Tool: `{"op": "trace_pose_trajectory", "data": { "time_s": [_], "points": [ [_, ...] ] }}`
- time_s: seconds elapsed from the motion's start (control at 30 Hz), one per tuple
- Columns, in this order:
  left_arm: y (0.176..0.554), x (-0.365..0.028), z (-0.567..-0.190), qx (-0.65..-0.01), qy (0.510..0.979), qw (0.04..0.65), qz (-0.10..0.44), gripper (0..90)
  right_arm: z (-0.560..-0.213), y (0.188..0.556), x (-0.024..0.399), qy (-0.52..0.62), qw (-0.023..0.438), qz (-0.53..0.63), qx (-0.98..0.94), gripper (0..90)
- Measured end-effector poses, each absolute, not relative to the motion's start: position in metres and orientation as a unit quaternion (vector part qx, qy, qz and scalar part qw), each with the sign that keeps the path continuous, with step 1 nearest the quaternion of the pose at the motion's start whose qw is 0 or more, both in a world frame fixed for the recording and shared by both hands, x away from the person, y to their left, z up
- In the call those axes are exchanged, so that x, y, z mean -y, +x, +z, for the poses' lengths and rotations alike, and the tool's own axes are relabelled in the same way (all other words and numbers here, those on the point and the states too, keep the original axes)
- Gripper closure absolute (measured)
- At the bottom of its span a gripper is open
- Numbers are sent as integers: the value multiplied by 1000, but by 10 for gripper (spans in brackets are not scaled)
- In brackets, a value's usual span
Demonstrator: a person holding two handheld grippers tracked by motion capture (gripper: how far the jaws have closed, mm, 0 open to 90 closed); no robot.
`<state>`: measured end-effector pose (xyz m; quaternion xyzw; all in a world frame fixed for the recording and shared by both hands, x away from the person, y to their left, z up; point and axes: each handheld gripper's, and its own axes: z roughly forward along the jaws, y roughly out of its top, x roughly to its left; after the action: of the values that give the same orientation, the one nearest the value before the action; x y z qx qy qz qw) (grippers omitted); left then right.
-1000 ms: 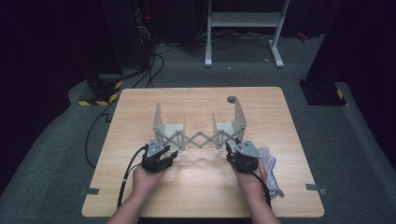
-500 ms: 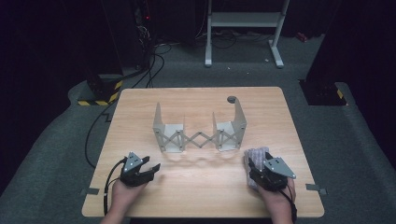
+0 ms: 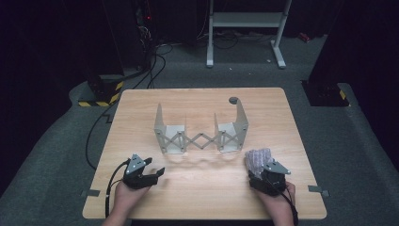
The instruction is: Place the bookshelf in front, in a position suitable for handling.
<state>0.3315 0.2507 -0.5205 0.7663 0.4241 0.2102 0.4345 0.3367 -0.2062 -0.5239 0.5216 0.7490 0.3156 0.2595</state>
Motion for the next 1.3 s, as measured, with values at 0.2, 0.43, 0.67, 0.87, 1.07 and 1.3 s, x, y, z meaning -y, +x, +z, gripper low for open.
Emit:
{"op": "trace_pose_trajectory", "data": {
  "time_s": [0.2,0.43,0.67,0.87,1.07,1.3],
  "points": [
    [331,-251,-520,-428,767,429,210,240,-524,338,198,501,271,308,-761,487],
    [330,-249,-519,-422,767,429,222,211,-521,340,195,482,287,307,-768,643],
    [330,-248,-520,-418,771,428,218,224,-504,333,183,455,321,350,-753,642],
    [330,-247,-520,-416,773,426,219,226,-519,354,169,457,297,317,-776,636],
    [329,-247,-520,-417,774,424,218,228,-496,353,165,440,333,356,-754,631],
    [329,-246,-521,-413,778,423,215,231,-451,345,163,416,386,410,-714,628]
  ]
}}
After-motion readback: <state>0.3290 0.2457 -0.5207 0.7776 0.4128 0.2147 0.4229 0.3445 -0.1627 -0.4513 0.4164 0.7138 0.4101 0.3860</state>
